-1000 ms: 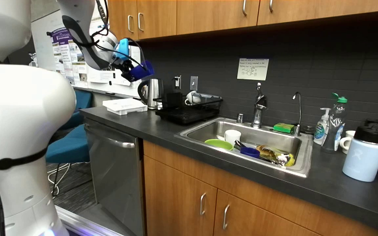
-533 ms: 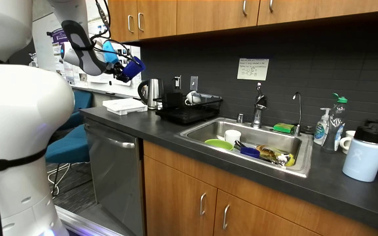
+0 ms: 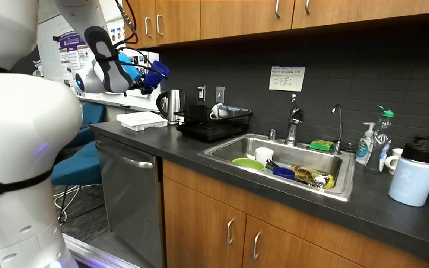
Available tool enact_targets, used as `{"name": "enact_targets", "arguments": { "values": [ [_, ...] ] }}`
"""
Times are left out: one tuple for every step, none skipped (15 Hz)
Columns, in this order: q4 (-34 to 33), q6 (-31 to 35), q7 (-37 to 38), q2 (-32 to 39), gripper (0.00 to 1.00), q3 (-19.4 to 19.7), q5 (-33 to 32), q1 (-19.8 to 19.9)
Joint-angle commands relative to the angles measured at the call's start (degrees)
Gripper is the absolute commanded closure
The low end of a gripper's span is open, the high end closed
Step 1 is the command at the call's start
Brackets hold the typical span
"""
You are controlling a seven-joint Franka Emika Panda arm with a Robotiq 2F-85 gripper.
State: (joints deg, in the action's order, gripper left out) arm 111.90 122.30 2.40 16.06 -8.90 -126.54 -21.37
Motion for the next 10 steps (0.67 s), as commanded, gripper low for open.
{"name": "enact_targets", "arguments": {
  "values": [
    [4.0, -3.27, 3.18, -0.64, 0.45, -1.97, -5.78, 2.21],
    [4.52, -3.57, 3.36, -0.01, 0.45, -2.17, -7.6, 2.43],
    [4.88, -3.8, 3.06, 0.58, 0.45, -2.38, -8.88, 2.54],
    [5.21, -4.02, 2.87, 1.27, 0.45, -2.57, -10.43, 2.62],
    [5.39, -4.12, 2.36, 2.15, 0.45, -2.7, -11.83, 2.68],
    [5.57, -4.29, 1.97, 2.83, 0.45, -2.8, -12.97, 2.66],
    [5.47, -4.46, 1.38, 3.87, 0.45, -2.89, -13.81, 2.58],
    [5.3, -4.52, 0.93, 4.86, 0.45, -2.98, -14.54, 2.54],
    [4.99, -4.43, 0.42, 5.88, 0.45, -3.07, -14.85, 2.54],
    [4.58, -4.32, -0.34, 6.95, 0.45, -3.1, -14.73, 2.54]
  ]
}}
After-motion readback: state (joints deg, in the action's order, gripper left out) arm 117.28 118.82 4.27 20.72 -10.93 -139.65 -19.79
